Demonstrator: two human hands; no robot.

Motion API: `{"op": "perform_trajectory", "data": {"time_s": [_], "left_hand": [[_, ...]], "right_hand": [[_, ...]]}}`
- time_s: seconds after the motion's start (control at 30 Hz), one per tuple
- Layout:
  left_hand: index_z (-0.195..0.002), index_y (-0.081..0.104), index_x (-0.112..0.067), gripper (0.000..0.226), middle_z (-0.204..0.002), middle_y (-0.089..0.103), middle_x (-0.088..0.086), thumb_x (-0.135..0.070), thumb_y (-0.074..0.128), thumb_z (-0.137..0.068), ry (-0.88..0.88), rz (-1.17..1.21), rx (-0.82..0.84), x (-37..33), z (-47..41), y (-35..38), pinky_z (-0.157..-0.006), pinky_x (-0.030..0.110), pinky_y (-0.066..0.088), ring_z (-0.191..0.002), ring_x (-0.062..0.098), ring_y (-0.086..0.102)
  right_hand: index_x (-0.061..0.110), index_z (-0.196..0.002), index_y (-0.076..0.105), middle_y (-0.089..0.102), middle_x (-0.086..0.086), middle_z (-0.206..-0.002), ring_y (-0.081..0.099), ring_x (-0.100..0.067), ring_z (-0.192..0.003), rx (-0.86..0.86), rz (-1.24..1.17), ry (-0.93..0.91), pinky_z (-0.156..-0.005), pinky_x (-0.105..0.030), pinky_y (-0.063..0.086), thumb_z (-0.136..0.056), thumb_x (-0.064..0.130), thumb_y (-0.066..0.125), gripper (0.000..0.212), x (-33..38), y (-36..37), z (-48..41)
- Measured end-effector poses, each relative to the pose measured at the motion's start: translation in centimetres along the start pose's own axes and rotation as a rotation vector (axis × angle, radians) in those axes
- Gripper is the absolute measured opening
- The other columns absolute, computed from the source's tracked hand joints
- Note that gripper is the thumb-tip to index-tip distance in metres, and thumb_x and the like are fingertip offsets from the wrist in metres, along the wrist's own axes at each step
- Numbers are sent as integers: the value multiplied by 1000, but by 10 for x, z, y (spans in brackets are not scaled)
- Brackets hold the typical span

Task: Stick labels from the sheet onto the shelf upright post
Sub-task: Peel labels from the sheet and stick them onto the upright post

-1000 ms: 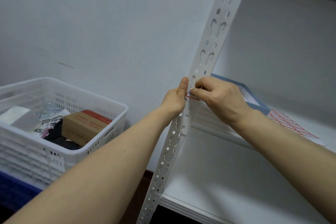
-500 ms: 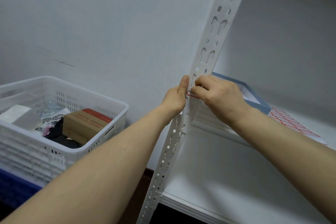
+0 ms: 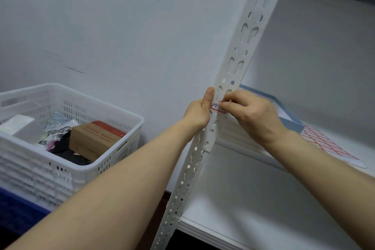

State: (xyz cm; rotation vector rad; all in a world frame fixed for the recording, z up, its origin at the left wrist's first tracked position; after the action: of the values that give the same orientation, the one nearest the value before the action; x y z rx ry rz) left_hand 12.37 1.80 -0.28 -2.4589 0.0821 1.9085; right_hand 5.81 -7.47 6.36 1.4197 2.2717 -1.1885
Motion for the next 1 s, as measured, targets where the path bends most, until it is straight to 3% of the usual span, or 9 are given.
{"op": "perform_trajectory", "data": {"time_s": [0.27,0.37,0.5,0.7,0.8,1.0], "left_hand": [[-101,65,-2,72,-87,59,8,-59,23,-95,-18,-43,-2,1,0,1,-70,22,43,-82,20,54],[-93,61,-8,65,-84,53,9,-60,23,-94,-23,-61,-2,1,1,1,-66,25,40,-78,19,49],[-88,56,-12,61,-82,49,10,-62,21,-94,-29,-83,5,2,1,1,-70,29,38,-76,18,47],[-80,50,-12,60,-74,43,8,-62,20,-94,-33,-109,11,1,2,1,-58,23,35,-66,18,41],[-69,47,-13,59,-64,41,1,-59,21,-95,-30,-102,-1,-2,4,1,-48,16,35,-56,13,39],[-82,49,-12,58,-70,42,5,-60,20,-95,-36,-121,0,-3,6,2,-54,24,32,-59,14,38]], "right_hand": [[7,-77,69,65,-8,-76,60,-27,-59,-68,46,-39,-37,-29,45,-103,24,23,56,8,-6,-9],[7,-74,67,63,-8,-73,57,-26,-57,-35,98,-30,-37,-25,42,-93,18,40,35,8,-4,-11],[7,-76,67,60,-7,-69,55,-24,-56,48,70,94,-45,-21,25,-87,26,38,37,1,1,-13],[5,-68,62,58,-8,-73,52,-23,-52,0,146,-27,-34,-23,37,-88,17,48,28,8,-4,-13],[6,-65,60,57,-6,-69,50,-23,-49,-32,174,-41,-37,-19,30,-89,16,48,29,10,-6,-14],[8,-60,60,56,-4,-63,49,-22,-46,-53,289,-109,-43,-18,19,-85,13,53,26,15,-5,-14]]}}
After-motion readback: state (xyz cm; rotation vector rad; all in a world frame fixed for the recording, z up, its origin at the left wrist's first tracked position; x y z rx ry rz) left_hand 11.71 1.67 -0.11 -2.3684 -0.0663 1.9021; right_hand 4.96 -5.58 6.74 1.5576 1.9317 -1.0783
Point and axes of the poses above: each hand's wrist, its own z-axis away from the middle knuckle, its own y-axis out of the palm, x = y × z, the point moved 7 cm from there along -z, towards the middle knuckle
